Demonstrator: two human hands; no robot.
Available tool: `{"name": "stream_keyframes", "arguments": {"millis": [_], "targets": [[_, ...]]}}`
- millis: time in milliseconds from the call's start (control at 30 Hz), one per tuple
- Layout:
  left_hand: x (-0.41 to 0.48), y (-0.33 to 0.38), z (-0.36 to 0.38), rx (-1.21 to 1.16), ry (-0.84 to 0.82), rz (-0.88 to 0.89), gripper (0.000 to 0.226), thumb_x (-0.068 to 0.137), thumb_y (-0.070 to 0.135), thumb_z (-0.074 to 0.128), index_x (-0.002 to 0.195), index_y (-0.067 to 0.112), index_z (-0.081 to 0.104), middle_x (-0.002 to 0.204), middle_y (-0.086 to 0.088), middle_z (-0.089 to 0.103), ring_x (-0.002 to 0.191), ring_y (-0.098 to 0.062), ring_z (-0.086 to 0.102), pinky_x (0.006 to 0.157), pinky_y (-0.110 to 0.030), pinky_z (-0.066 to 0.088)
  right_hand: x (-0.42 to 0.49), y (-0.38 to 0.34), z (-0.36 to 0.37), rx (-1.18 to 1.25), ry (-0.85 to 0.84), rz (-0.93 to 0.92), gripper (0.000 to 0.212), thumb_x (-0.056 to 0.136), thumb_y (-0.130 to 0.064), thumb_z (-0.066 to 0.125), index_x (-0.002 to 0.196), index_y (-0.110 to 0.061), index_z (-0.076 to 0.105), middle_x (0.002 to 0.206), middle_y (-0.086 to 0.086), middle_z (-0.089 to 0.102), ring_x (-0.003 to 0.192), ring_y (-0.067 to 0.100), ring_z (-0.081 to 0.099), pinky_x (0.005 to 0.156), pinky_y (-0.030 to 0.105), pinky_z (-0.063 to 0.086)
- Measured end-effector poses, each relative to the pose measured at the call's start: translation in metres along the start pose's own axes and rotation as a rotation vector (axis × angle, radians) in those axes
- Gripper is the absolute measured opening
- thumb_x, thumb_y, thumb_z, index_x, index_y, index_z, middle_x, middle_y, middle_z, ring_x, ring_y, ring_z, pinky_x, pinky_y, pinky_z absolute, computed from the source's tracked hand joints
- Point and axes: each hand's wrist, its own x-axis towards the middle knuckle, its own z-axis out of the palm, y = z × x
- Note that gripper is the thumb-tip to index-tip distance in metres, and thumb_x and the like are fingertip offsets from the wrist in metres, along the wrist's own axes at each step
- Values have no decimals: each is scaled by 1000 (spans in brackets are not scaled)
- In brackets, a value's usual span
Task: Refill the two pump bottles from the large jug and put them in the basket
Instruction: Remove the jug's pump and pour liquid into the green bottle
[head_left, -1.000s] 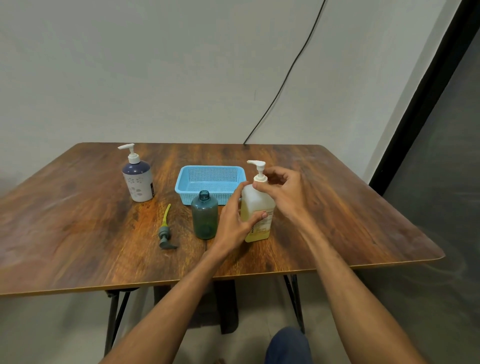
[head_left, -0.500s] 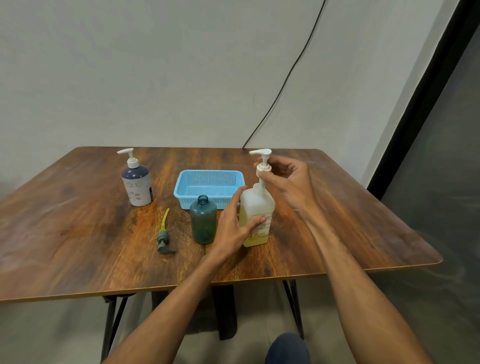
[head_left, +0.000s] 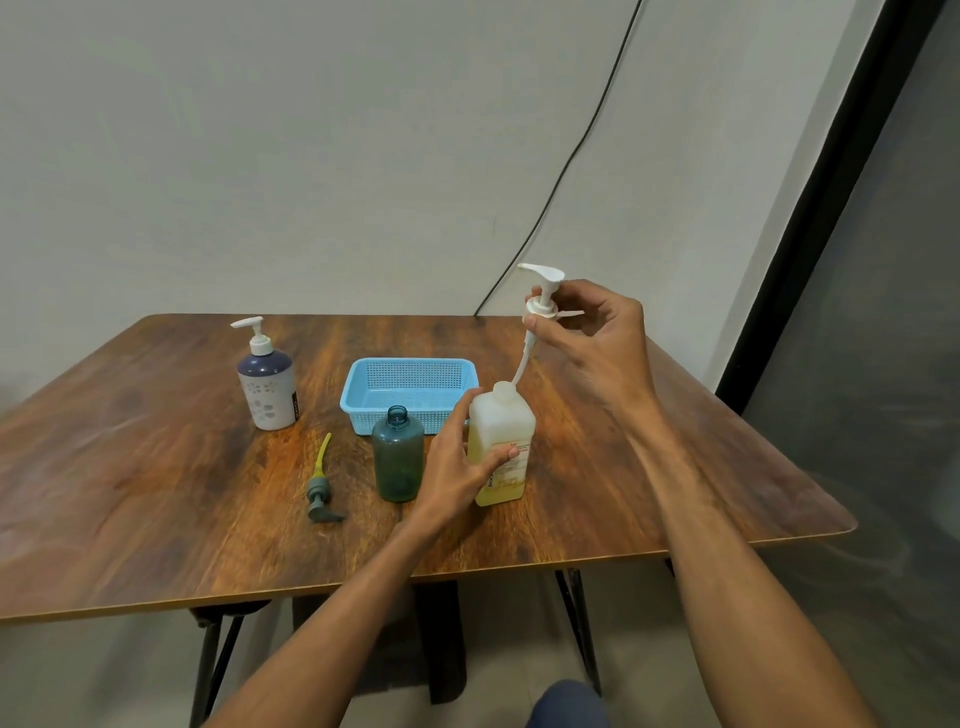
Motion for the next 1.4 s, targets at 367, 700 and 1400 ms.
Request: {"name": "stream_keyframes", "arguments": {"millis": [367,700,1400], "targets": [[0,1,1,4,13,16,79,80,40,82,131,68,29,126,41,45,119,6,51,76,-7,51,-5,-29,-18,2,196,-103,22,82,-18,79,103,-17,76,97,-3,76,87,17,72,77,31,59],[0,-3,3,-23,-3,16,78,81,38,82,141,51,34,136,18,52,125,-5,53,82,-13,54,-39,38,-10,-181,267,-21,21,86,-15,79,106,-16,74,93,-8,74,89,9,70,78,30,60],[-2,-4,6,3,26,52,81,80,48,79,141,60,27,145,14,50,129,-4,51,100,-30,53,-107,163,18,-683,10,245,24,84,-14,80,107,-14,73,107,-1,67,91,13,61,69,21,49]]}}
